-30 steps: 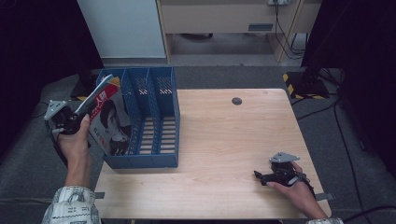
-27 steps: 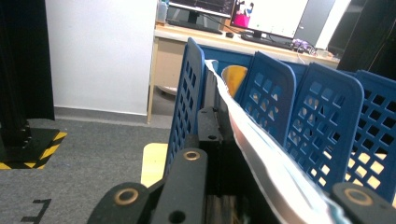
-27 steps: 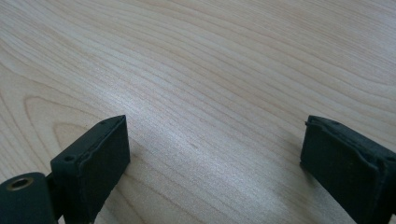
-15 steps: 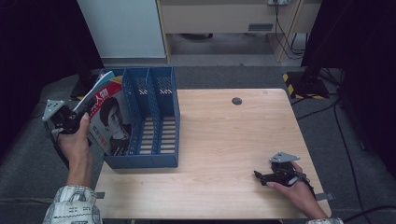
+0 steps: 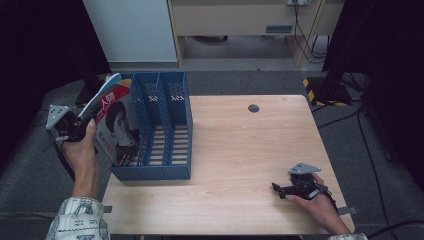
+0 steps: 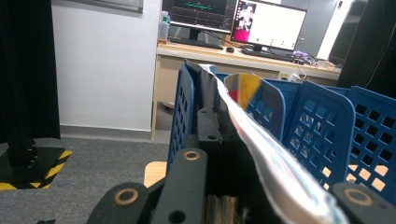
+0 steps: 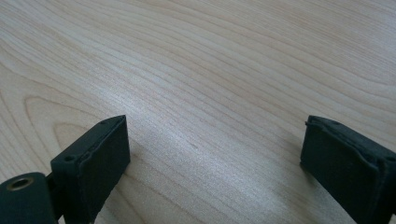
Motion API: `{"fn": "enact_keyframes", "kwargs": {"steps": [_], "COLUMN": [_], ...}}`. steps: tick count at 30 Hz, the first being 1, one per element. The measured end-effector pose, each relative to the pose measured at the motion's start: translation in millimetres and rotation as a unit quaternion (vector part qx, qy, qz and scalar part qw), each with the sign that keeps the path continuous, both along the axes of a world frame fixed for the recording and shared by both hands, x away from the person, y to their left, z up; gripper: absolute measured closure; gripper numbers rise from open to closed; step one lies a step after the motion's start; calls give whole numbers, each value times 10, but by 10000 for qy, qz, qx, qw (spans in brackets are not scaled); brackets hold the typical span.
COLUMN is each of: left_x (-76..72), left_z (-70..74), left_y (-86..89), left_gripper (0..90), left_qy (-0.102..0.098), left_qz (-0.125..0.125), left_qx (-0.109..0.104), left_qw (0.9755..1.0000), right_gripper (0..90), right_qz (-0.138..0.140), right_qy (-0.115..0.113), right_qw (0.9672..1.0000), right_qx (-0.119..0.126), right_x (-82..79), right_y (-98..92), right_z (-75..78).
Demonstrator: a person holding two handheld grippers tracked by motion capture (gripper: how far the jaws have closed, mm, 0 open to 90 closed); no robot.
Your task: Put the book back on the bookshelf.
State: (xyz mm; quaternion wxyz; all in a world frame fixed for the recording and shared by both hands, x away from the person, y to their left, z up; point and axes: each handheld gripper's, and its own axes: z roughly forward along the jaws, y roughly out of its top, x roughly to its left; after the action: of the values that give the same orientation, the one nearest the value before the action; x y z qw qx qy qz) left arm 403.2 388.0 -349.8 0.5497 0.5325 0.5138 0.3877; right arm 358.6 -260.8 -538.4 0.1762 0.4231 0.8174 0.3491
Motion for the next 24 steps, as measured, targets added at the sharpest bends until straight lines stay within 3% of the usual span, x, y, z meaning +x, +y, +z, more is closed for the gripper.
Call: {"fn": "enact_keyframes", "kwargs": {"steps": [7,24], "left_x": [76,111], "left_z": [-48,-161], "left_y": [23,14], "left_gripper": [864,862], "left_qy": [-121,-218], "left_qz": [48,50], "left_qx": [-188,-237], "left_qw": [9997,9995], "right_gripper": [84,84], "right_qz": [4,0], "right_qy": [5,-1], "right_qw": [10000,10000], "right_qx": [0,3], "right_x": [-1,-1], "right_y": [-1,-1], "right_z": [1,0]}}
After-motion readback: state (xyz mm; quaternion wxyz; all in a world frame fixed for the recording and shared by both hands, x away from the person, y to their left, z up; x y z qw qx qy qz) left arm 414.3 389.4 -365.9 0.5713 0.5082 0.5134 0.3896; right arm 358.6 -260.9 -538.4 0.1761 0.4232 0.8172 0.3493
